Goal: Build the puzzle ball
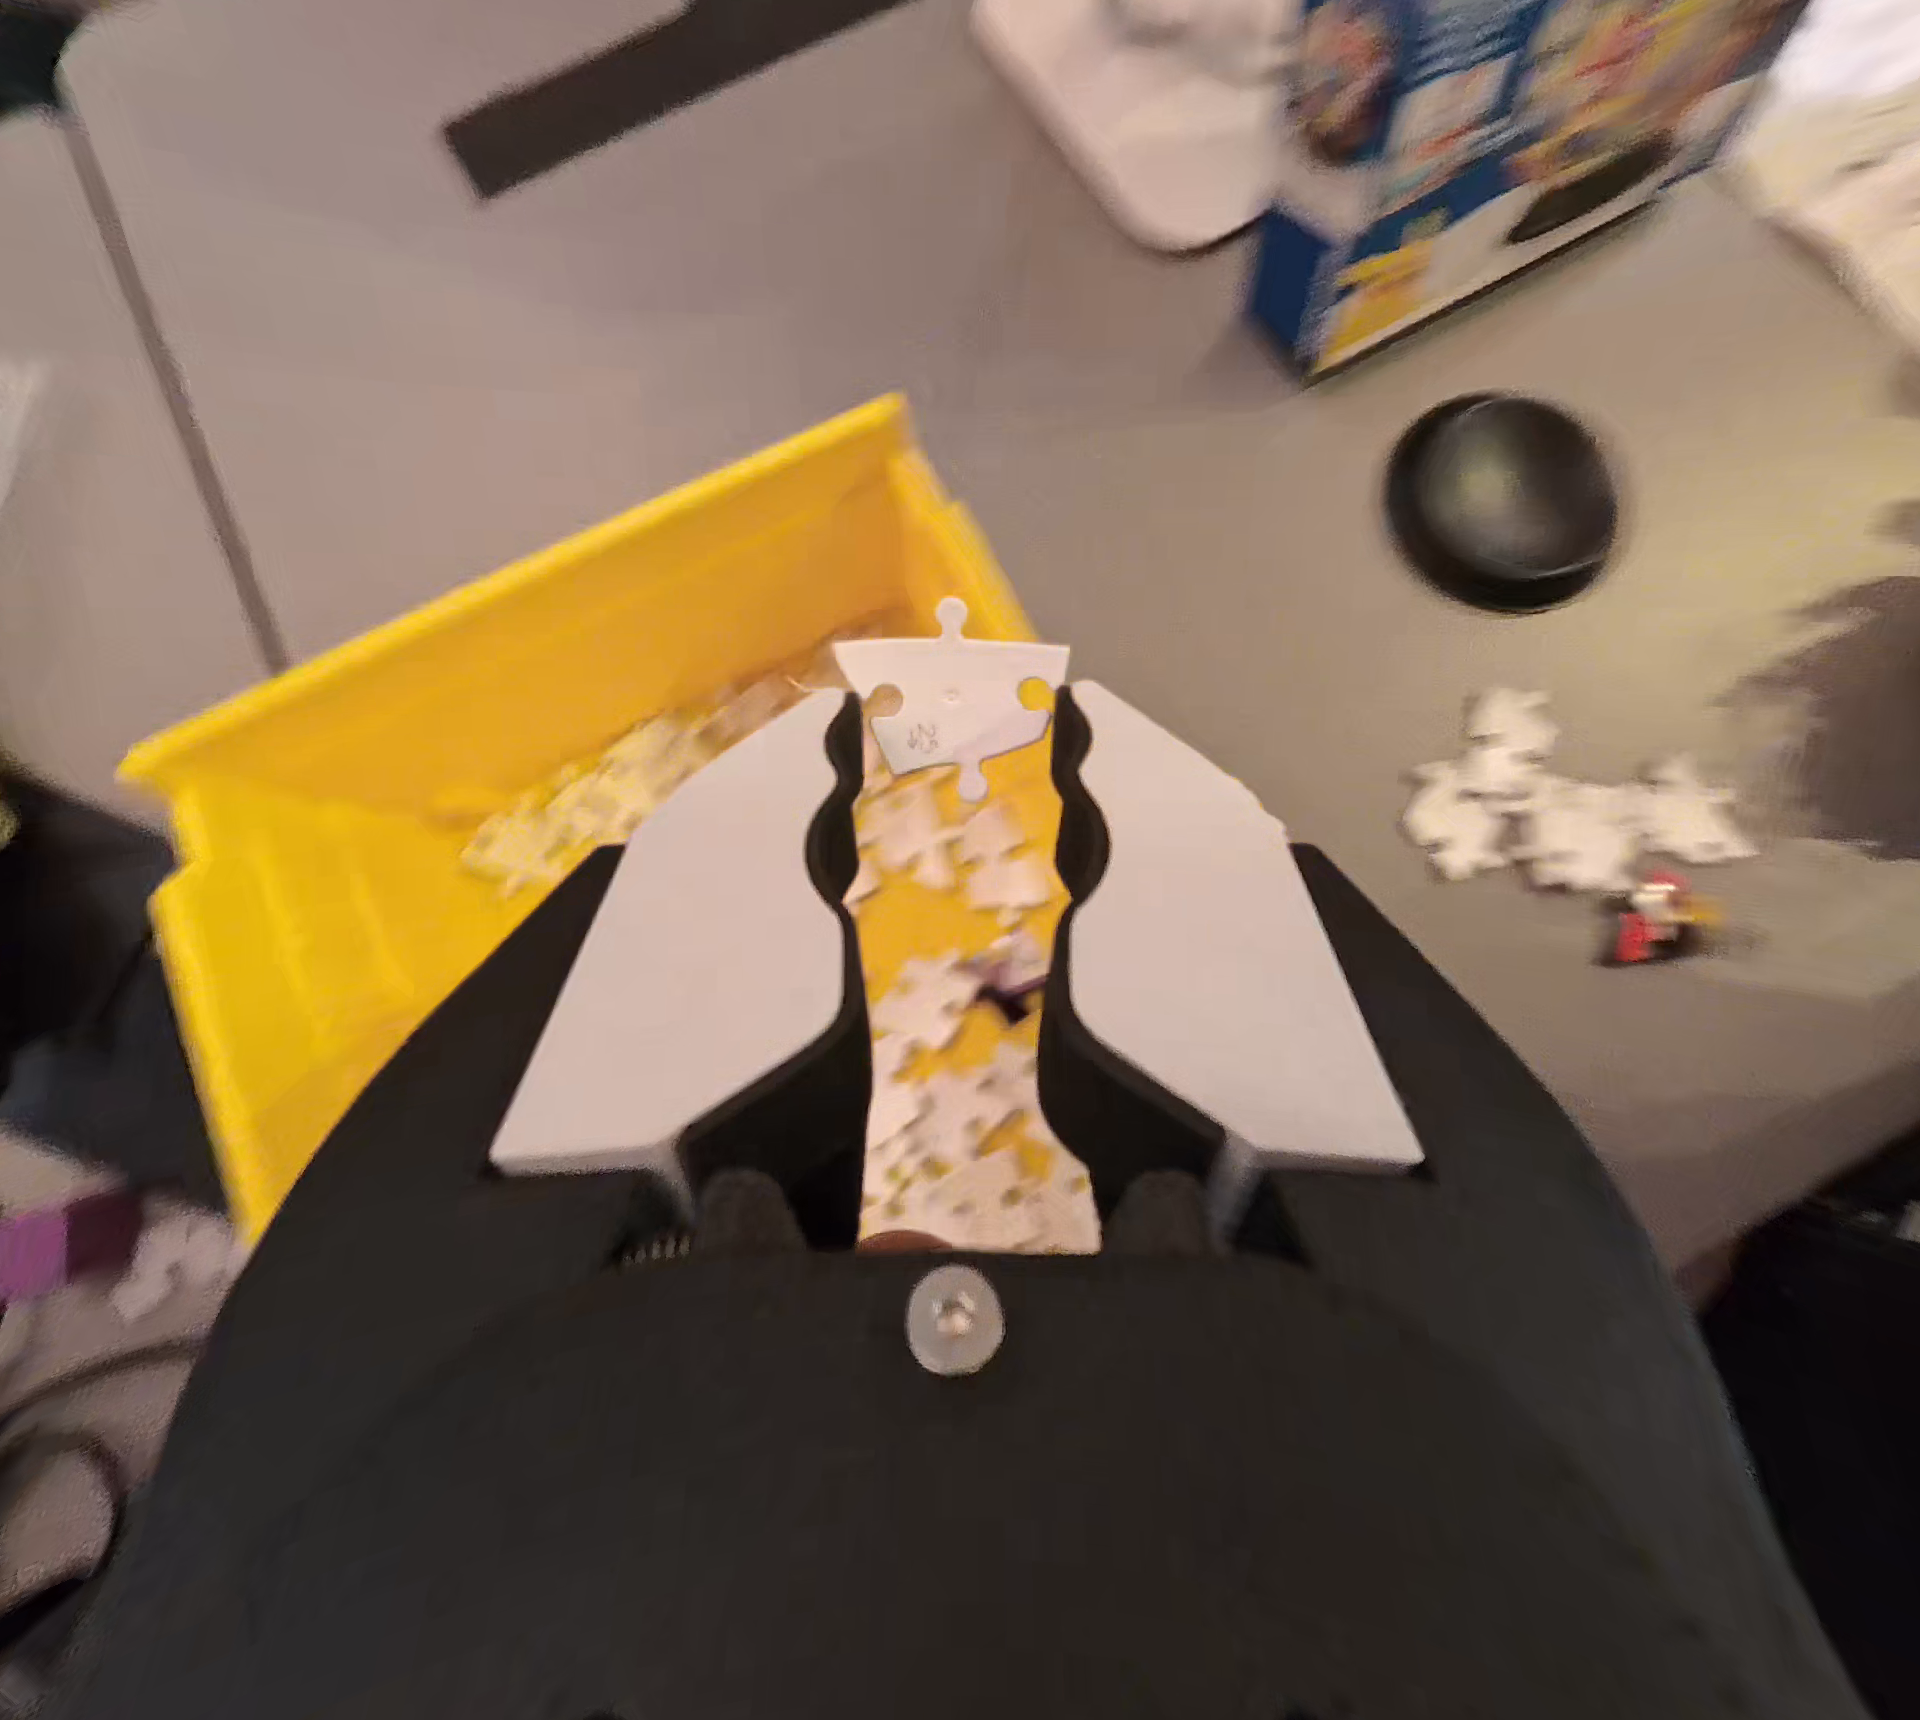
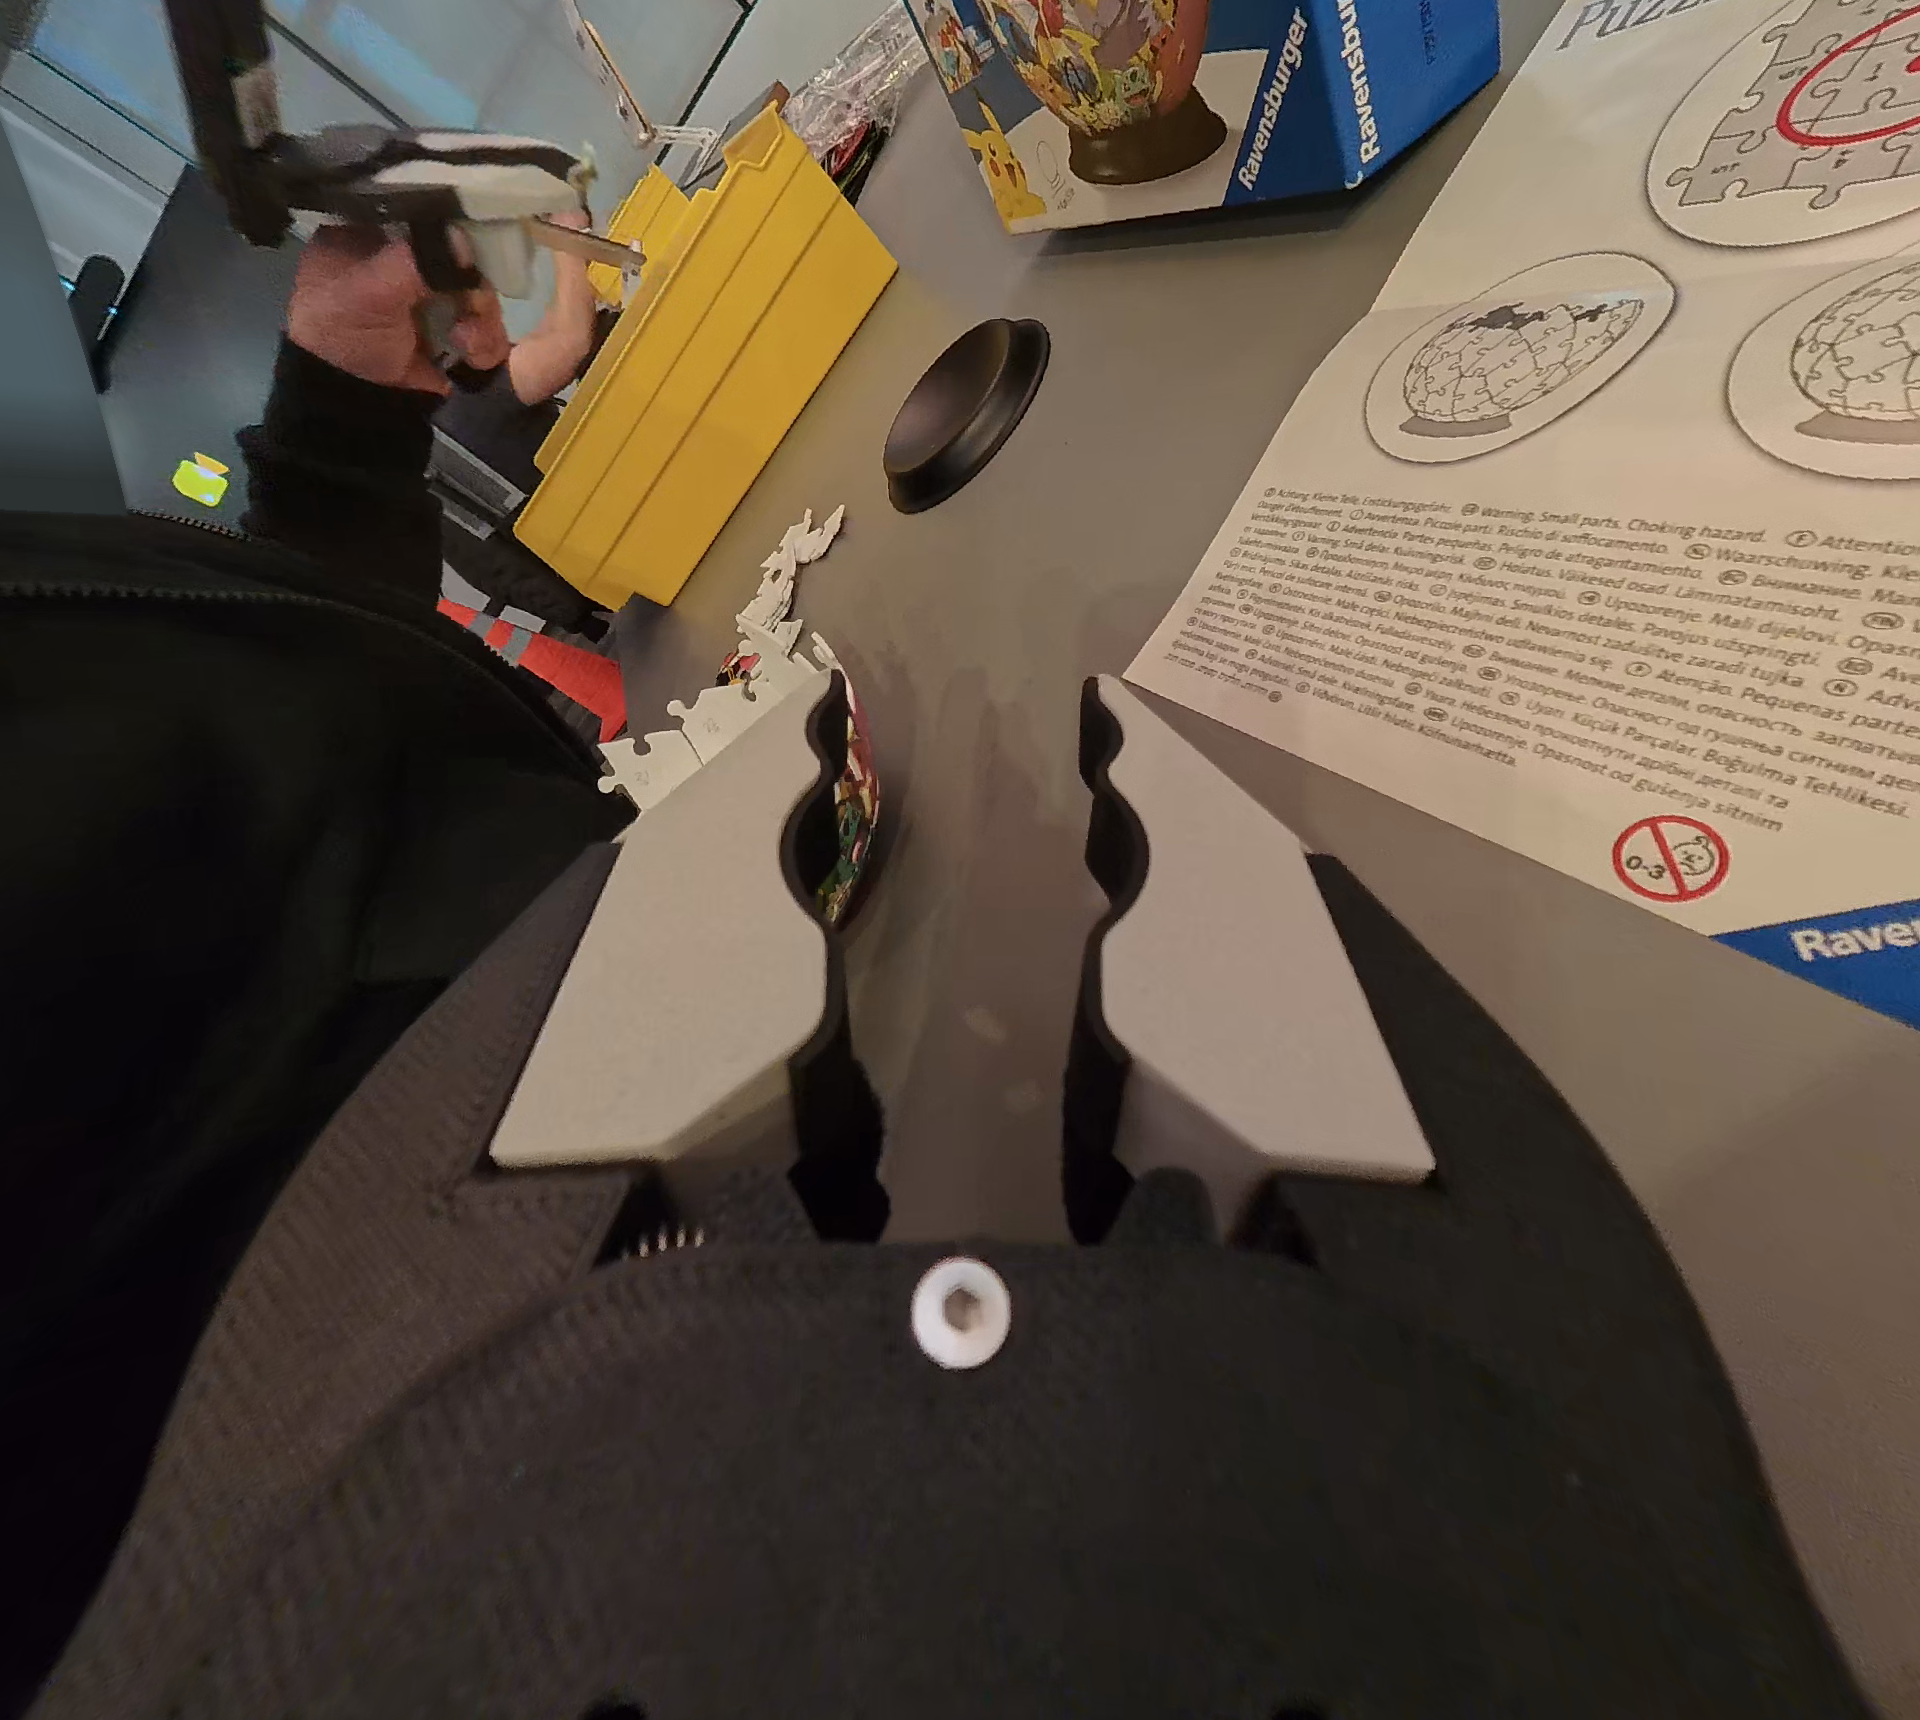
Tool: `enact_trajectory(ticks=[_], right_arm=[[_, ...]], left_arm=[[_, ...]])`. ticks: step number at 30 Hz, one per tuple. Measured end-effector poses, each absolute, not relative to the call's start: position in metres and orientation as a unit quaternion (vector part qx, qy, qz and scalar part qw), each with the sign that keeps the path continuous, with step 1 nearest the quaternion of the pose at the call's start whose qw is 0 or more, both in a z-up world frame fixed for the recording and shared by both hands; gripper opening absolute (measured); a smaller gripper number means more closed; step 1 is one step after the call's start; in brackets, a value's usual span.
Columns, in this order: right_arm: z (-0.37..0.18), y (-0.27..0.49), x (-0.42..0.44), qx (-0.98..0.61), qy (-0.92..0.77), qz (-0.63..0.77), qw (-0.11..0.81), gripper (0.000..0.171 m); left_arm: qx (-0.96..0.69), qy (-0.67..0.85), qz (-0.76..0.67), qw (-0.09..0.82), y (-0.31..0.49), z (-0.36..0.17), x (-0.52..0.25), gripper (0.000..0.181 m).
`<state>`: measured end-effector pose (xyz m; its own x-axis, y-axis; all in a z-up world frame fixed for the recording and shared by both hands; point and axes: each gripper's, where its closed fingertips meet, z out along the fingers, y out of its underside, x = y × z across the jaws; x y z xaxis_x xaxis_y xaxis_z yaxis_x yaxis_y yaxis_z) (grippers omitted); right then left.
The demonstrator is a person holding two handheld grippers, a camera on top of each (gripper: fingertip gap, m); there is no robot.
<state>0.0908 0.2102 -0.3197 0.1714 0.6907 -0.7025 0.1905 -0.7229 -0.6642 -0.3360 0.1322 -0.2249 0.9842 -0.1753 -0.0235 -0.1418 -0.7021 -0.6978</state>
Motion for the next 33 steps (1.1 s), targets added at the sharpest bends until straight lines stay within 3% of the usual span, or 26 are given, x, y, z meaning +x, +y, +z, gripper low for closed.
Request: enact_trajectory(ticks=[3,7,11,17,23,26,29,33], right_arm=[[-0.320,0.210,0.091,-0.732,-0.301,0.570,0.219,0.044],[-0.319,0.209,0.091,-0.730,-0.304,0.571,0.219,0.044],[-0.318,0.207,0.091,-0.728,-0.307,0.572,0.220,0.044],[-0.318,0.206,0.090,-0.727,-0.311,0.572,0.219,0.044],[-0.319,0.207,0.090,-0.728,-0.311,0.570,0.219,0.044],[-0.319,0.207,0.090,-0.729,-0.310,0.569,0.219,0.044],[-0.320,0.207,0.090,-0.730,-0.310,0.568,0.218,0.044],[-0.320,0.207,0.090,-0.731,-0.309,0.568,0.219,0.044]], left_arm=[[-0.905,0.156,-0.079,0.387,0.137,-0.212,-0.254,0.034],[-0.898,0.257,-0.096,0.344,0.130,-0.248,-0.161,0.034],[-0.909,0.280,-0.109,0.288,0.121,-0.303,-0.122,0.034],[-0.935,0.282,-0.093,0.192,0.103,-0.365,-0.134,0.034],[-0.937,0.270,-0.107,0.196,0.100,-0.368,-0.135,0.040],[-0.936,0.266,-0.107,0.204,0.102,-0.367,-0.135,0.056],[-0.929,0.262,-0.123,0.230,0.104,-0.354,-0.131,0.054],[-0.900,0.263,-0.157,0.311,0.107,-0.294,-0.129,0.043]])
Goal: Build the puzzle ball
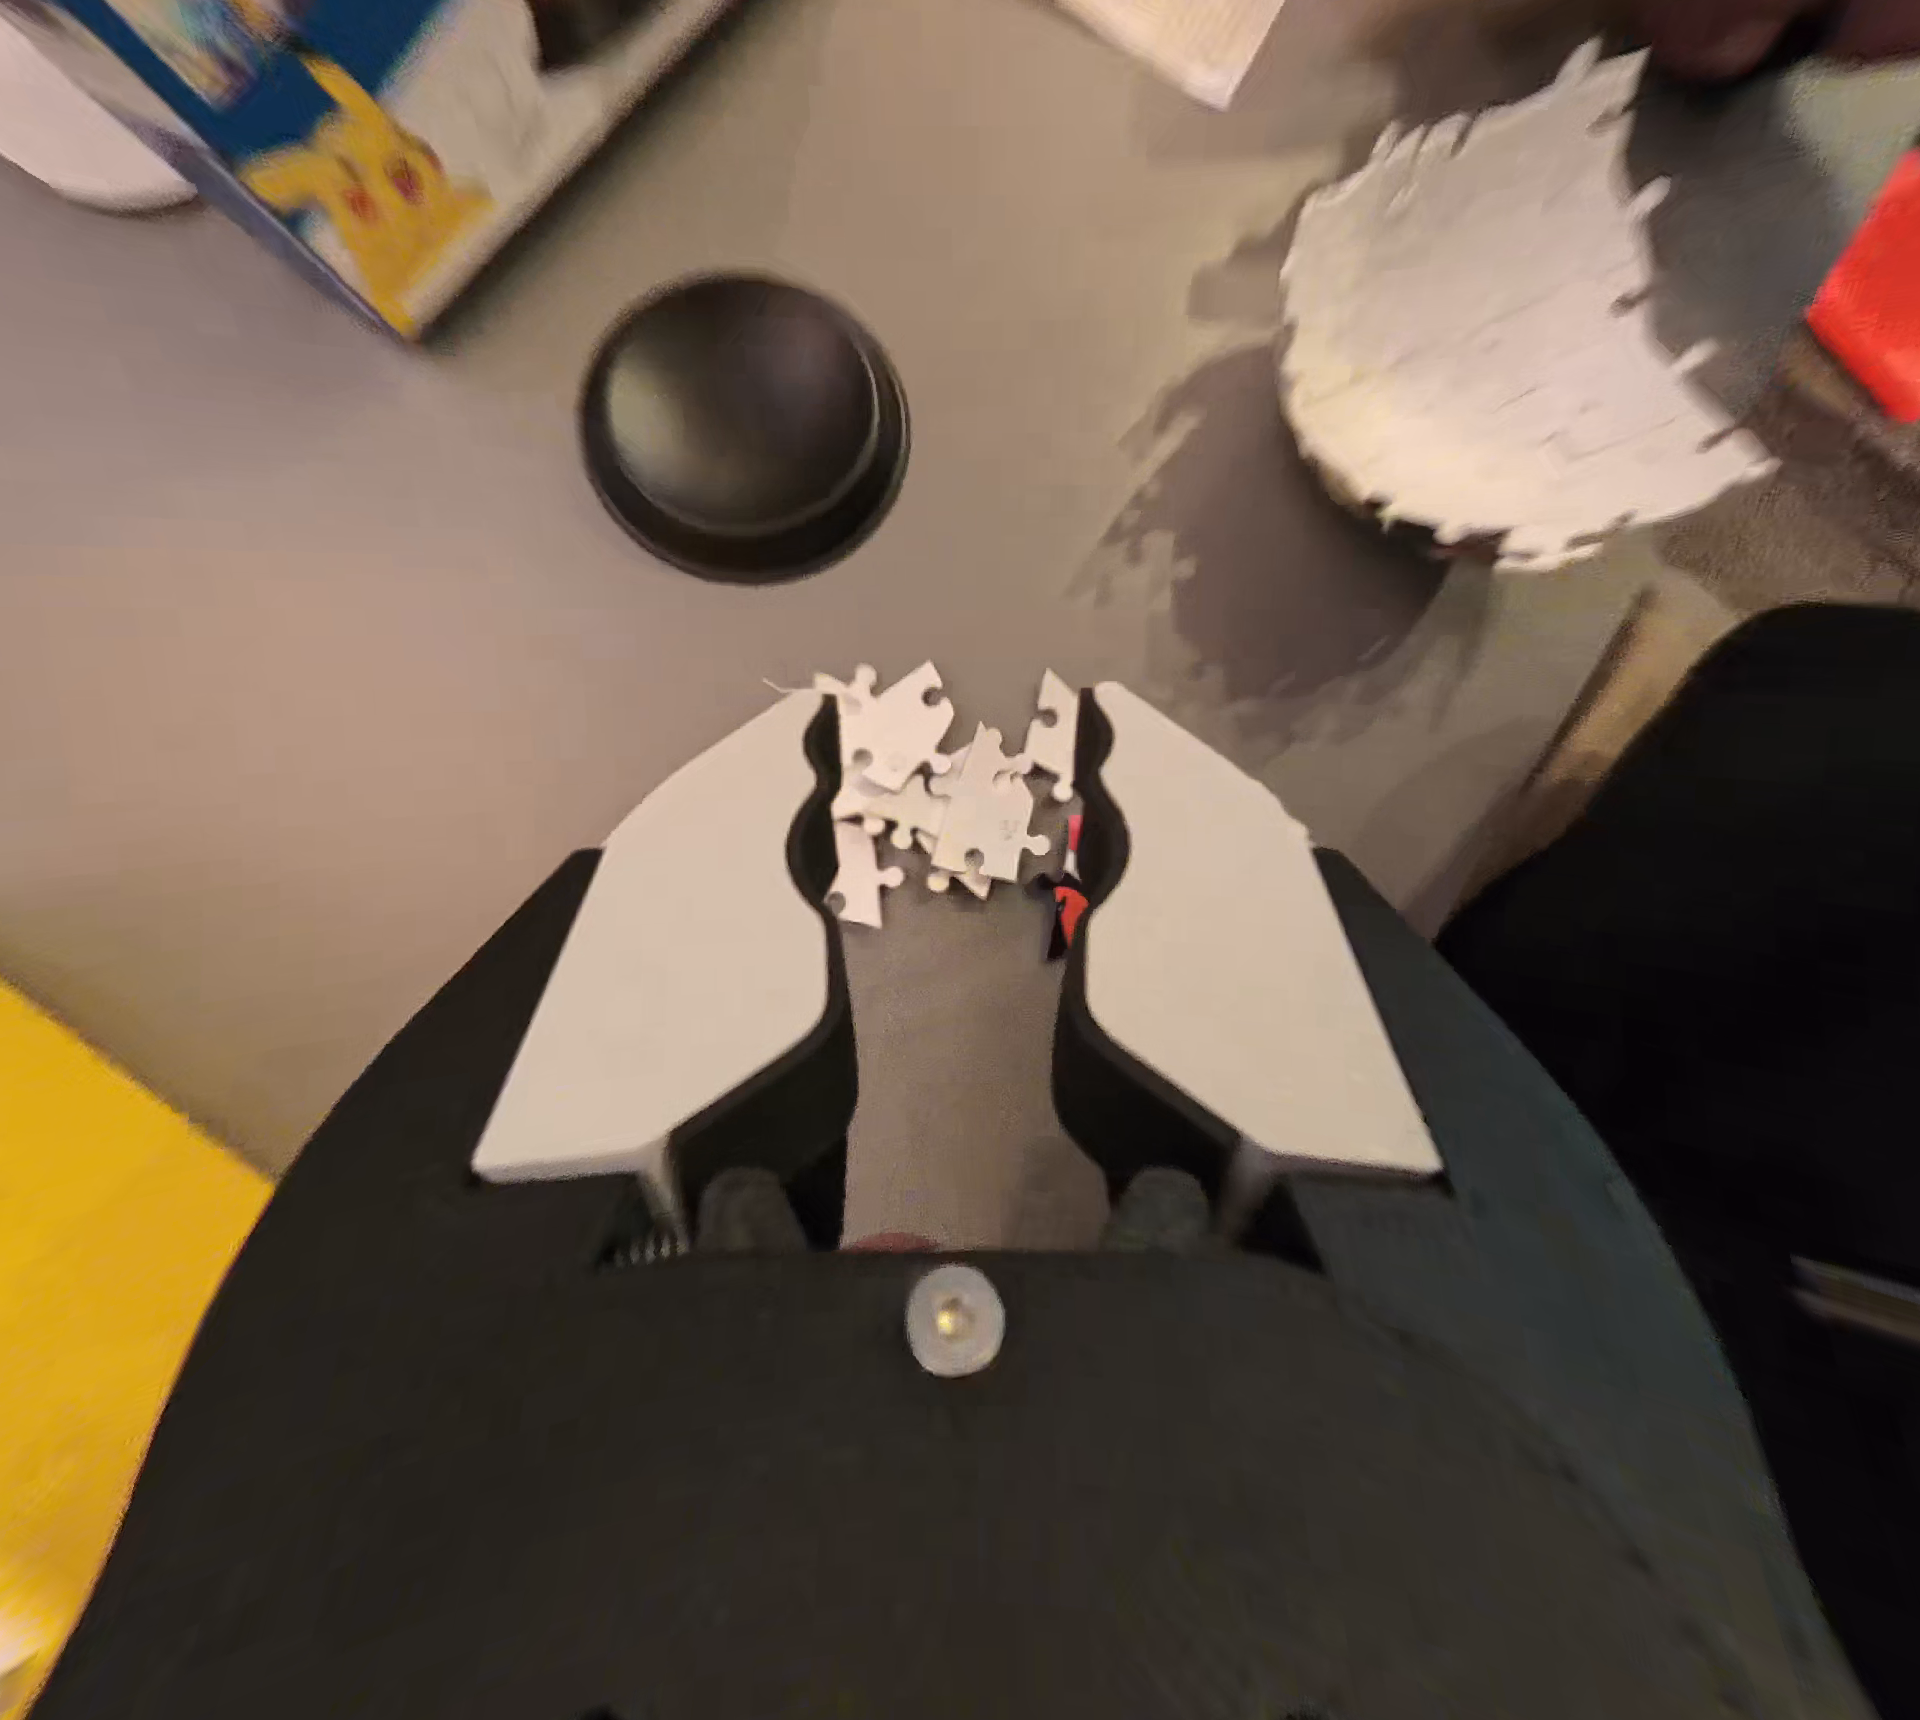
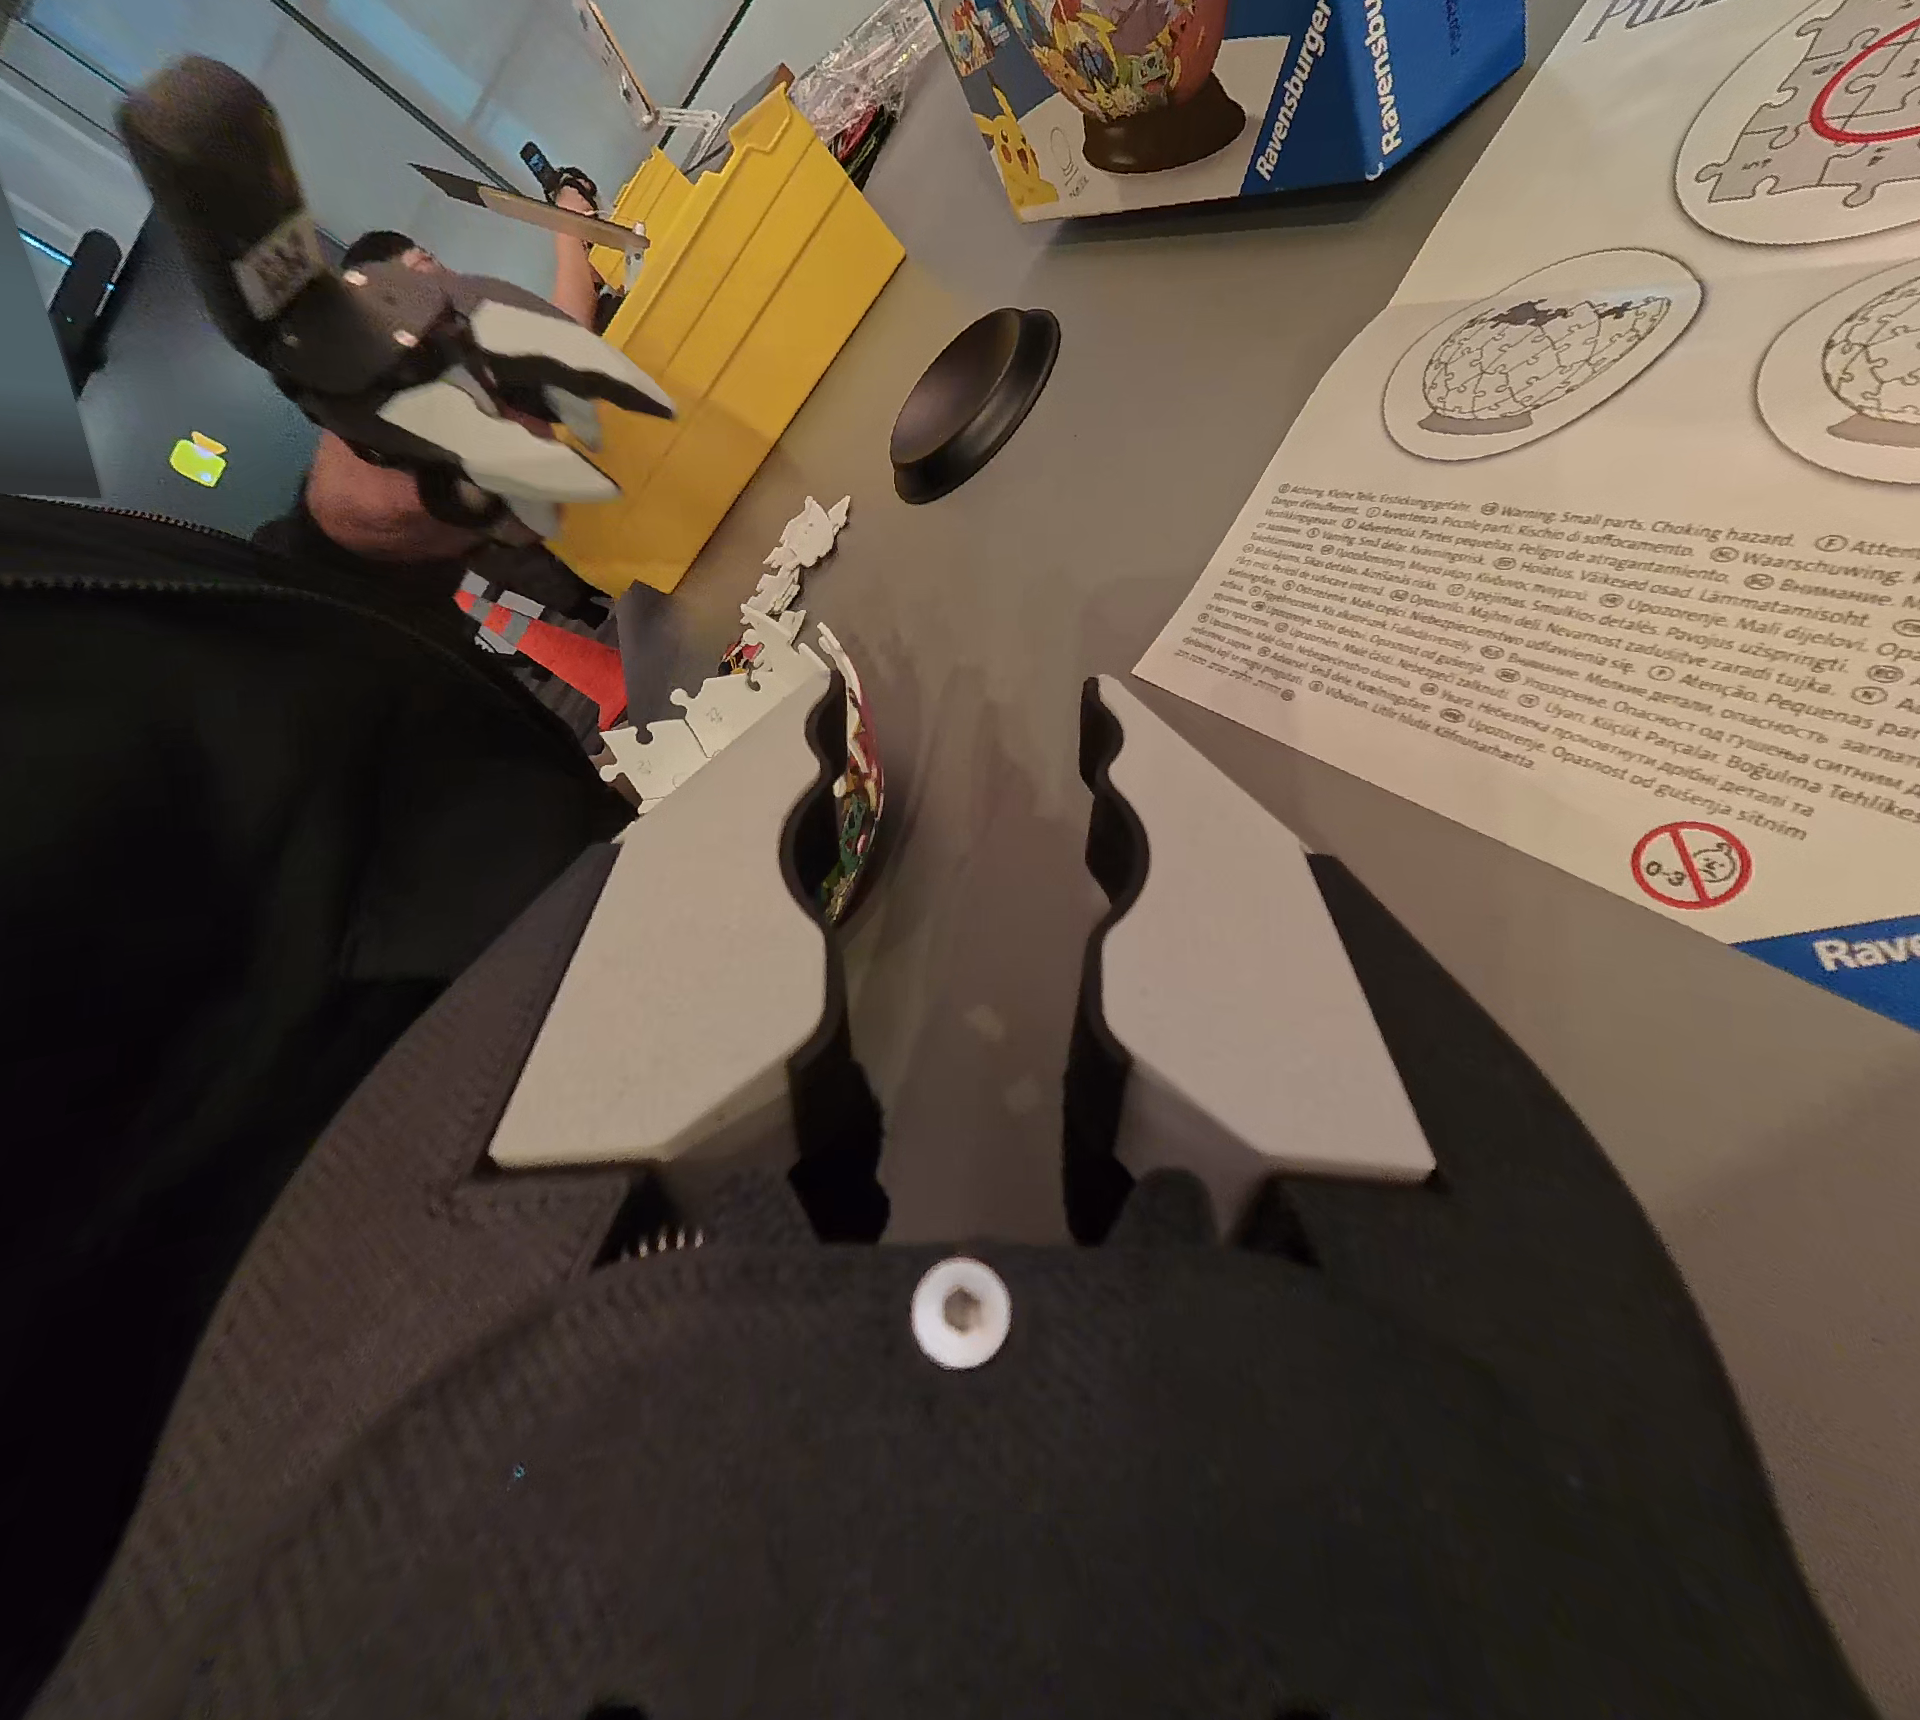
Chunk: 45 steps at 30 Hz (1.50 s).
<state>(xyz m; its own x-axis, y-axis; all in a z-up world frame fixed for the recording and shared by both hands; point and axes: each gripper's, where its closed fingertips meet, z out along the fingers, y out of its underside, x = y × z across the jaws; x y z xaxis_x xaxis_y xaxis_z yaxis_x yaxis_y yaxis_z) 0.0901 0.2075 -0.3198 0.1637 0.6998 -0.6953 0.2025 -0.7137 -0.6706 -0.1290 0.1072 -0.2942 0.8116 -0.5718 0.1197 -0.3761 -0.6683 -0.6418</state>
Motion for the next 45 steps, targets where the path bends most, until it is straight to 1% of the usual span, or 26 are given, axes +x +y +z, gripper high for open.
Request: enact_trajectory(ticks=[2,4,6,8,10,11,13,14,15,17,18,20,23,26,28,29,31,34,36,39,42,45], right_arm=[[-0.320,0.208,0.090,-0.730,-0.308,0.569,0.219,0.044],[-0.319,0.208,0.090,-0.730,-0.308,0.569,0.220,0.044],[-0.319,0.207,0.090,-0.730,-0.309,0.569,0.219,0.044],[-0.319,0.207,0.090,-0.730,-0.309,0.569,0.219,0.044],[-0.320,0.207,0.090,-0.730,-0.309,0.569,0.219,0.044],[-0.320,0.207,0.090,-0.730,-0.310,0.568,0.219,0.044],[-0.320,0.207,0.090,-0.730,-0.310,0.568,0.220,0.044],[-0.320,0.207,0.090,-0.731,-0.309,0.568,0.220,0.044],[-0.320,0.208,0.090,-0.731,-0.309,0.567,0.220,0.044],[-0.320,0.208,0.090,-0.732,-0.307,0.567,0.220,0.044],[-0.320,0.208,0.090,-0.732,-0.306,0.567,0.220,0.044],[-0.320,0.209,0.090,-0.733,-0.305,0.567,0.220,0.044],[-0.320,0.209,0.091,-0.734,-0.303,0.566,0.221,0.044],[-0.321,0.210,0.091,-0.735,-0.302,0.566,0.221,0.044],[-0.321,0.210,0.091,-0.735,-0.302,0.566,0.220,0.045],[-0.321,0.210,0.091,-0.735,-0.301,0.566,0.221,0.044],[-0.321,0.210,0.091,-0.735,-0.301,0.567,0.220,0.044],[-0.321,0.210,0.091,-0.735,-0.301,0.567,0.220,0.044],[-0.321,0.210,0.091,-0.735,-0.301,0.566,0.221,0.044],[-0.321,0.211,0.091,-0.735,-0.300,0.566,0.221,0.044],[-0.320,0.211,0.091,-0.735,-0.298,0.568,0.221,0.044],[-0.320,0.211,0.091,-0.735,-0.298,0.568,0.220,0.044]], left_arm=[[-0.897,0.241,-0.136,0.346,0.112,-0.261,-0.155,0.037],[-0.896,0.204,-0.101,0.381,0.118,-0.233,-0.199,0.029],[-0.901,0.150,-0.052,0.404,0.126,-0.221,-0.258,0.030],[-0.916,0.101,-0.020,0.387,0.128,-0.231,-0.313,0.044],[-0.932,0.056,0.009,0.357,0.130,-0.259,-0.363,0.065],[-0.941,0.041,0.000,0.336,0.130,-0.277,-0.379,0.073],[-0.951,0.016,-0.035,0.306,0.133,-0.309,-0.399,0.080],[-0.955,0.009,-0.042,0.294,0.134,-0.322,-0.407,0.086],[-0.954,0.011,-0.051,0.294,0.139,-0.330,-0.411,0.092],[-0.952,0.006,-0.080,0.295,0.146,-0.342,-0.413,0.094],[-0.954,0.010,-0.093,0.283,0.147,-0.348,-0.411,0.098],[-0.963,0.020,-0.071,0.260,0.146,-0.360,-0.418,0.104],[-0.965,0.012,-0.093,0.244,0.142,-0.370,-0.414,0.103],[-0.973,-0.003,-0.088,0.214,0.128,-0.370,-0.416,0.097],[-0.976,-0.011,-0.095,0.193,0.117,-0.369,-0.413,0.097],[-0.977,-0.013,-0.091,0.193,0.115,-0.368,-0.413,0.096],[-0.973,0.006,-0.072,0.221,0.122,-0.360,-0.414,0.094],[-0.964,0.042,-0.068,0.255,0.138,-0.354,-0.410,0.097],[-0.961,0.056,-0.082,0.257,0.146,-0.358,-0.405,0.101],[-0.969,0.048,-0.089,0.226,0.142,-0.373,-0.406,0.104],[-0.970,0.026,-0.099,0.220,0.135,-0.370,-0.405,0.098],[-0.969,0.027,-0.095,0.224,0.131,-0.365,-0.404,0.099]])
